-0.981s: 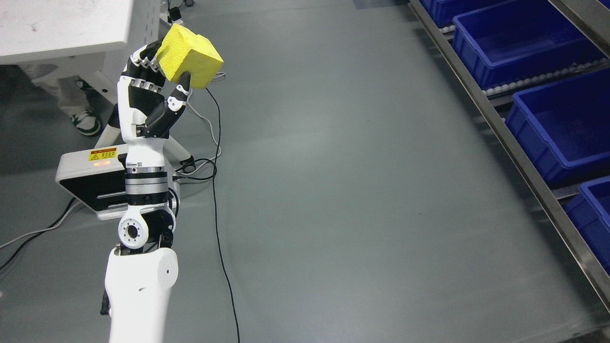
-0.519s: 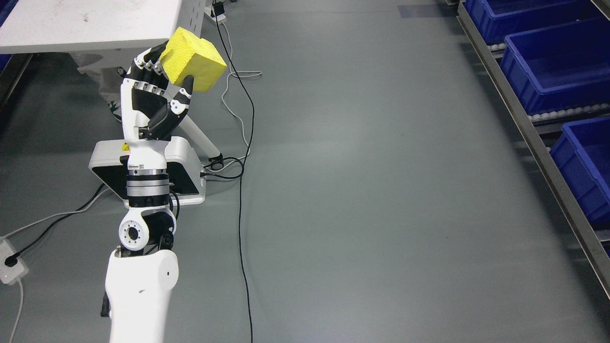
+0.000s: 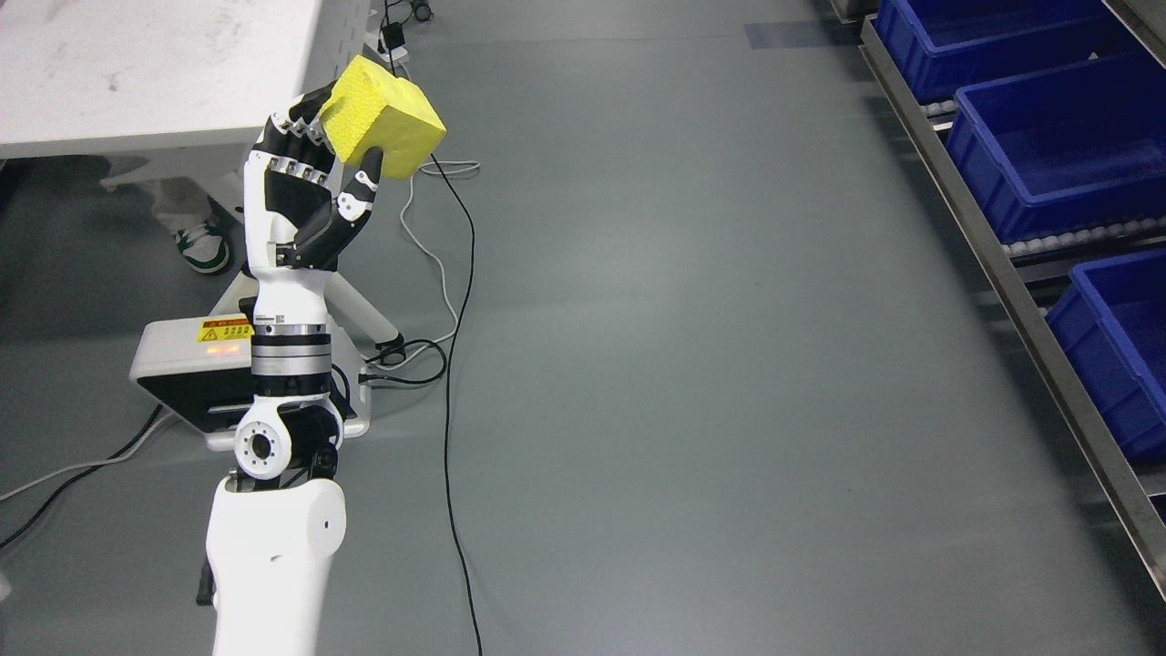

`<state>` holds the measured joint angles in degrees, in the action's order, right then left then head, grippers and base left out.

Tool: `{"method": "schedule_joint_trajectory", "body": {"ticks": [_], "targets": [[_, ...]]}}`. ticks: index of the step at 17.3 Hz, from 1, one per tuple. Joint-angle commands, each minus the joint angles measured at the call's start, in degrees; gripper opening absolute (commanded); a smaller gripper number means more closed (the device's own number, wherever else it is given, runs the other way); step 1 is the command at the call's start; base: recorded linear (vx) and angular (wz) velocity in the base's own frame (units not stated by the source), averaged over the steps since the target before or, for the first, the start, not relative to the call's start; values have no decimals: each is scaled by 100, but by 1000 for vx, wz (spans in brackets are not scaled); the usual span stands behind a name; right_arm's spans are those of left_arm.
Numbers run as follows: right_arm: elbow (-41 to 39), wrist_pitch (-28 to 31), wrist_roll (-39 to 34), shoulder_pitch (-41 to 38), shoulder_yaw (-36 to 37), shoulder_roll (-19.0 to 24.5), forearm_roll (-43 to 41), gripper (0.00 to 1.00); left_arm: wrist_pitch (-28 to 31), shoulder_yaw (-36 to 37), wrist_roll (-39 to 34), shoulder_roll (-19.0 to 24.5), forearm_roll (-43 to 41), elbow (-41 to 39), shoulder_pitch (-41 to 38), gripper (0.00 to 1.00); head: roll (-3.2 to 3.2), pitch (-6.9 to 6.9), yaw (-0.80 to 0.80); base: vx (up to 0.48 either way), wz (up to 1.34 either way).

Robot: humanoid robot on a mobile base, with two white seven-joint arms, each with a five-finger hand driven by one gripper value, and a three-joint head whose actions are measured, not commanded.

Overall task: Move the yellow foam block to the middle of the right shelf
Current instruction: 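Hold the cube raised in the left hand while turning toward the blue bin shelves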

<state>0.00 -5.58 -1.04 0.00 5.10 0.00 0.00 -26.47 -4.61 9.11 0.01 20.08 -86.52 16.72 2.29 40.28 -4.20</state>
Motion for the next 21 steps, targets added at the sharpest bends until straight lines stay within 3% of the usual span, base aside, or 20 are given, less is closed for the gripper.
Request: {"method": "schedule_joint_trajectory", "body": {"ticks": [1, 21], "targets": [[-100, 4, -2, 18, 0, -100, 0, 100, 1, 110, 3, 99, -5, -5, -2, 34, 0, 0, 0, 227, -248], [-100, 4, -2, 18, 0, -100, 0, 100, 1, 74, 3, 99, -5, -66, -46, 34, 0, 0, 0, 276, -136]]}}
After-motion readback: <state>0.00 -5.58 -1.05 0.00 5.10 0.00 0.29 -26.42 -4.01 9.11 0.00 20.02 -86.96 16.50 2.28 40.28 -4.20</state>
